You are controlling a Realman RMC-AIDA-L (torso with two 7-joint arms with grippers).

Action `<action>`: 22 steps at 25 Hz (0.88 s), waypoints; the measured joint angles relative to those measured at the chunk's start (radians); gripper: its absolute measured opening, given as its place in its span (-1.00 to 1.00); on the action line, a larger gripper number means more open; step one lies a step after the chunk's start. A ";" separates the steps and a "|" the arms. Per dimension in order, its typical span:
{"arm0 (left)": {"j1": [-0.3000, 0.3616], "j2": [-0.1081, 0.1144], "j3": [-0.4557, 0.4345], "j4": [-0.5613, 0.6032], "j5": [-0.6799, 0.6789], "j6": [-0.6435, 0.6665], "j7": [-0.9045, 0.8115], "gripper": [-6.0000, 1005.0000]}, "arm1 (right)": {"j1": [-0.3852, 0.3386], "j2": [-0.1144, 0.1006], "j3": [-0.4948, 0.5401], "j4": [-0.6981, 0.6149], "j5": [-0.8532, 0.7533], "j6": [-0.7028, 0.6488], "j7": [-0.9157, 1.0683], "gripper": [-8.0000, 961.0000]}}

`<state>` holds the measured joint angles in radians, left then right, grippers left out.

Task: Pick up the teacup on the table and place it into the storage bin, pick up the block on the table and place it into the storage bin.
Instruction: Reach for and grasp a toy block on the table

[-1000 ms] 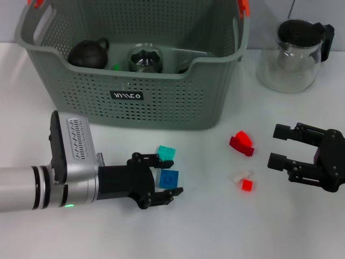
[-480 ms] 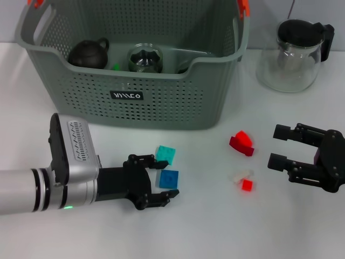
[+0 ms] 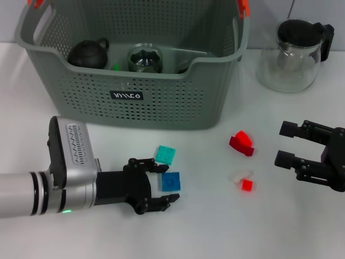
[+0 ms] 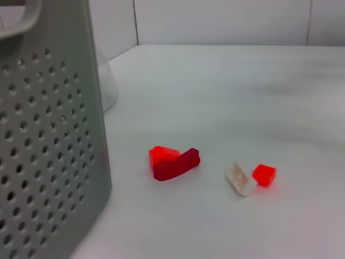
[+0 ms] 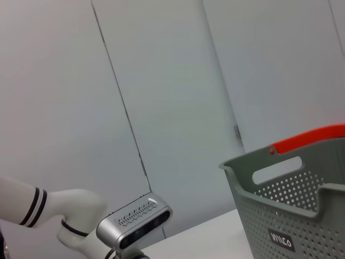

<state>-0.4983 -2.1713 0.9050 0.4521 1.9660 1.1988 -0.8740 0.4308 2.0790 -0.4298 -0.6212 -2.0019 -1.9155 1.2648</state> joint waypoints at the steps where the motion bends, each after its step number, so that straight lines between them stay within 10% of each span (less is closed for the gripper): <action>1: 0.003 0.000 0.000 0.000 0.001 0.006 0.000 0.36 | 0.000 0.000 0.001 0.000 0.000 -0.001 0.000 0.65; 22: -0.013 -0.001 0.023 0.008 -0.002 -0.013 -0.071 0.30 | -0.002 0.000 0.002 0.000 0.000 -0.002 0.002 0.65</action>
<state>-0.5113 -2.1719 0.9280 0.4596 1.9645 1.1854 -0.9453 0.4288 2.0785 -0.4279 -0.6212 -2.0019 -1.9175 1.2665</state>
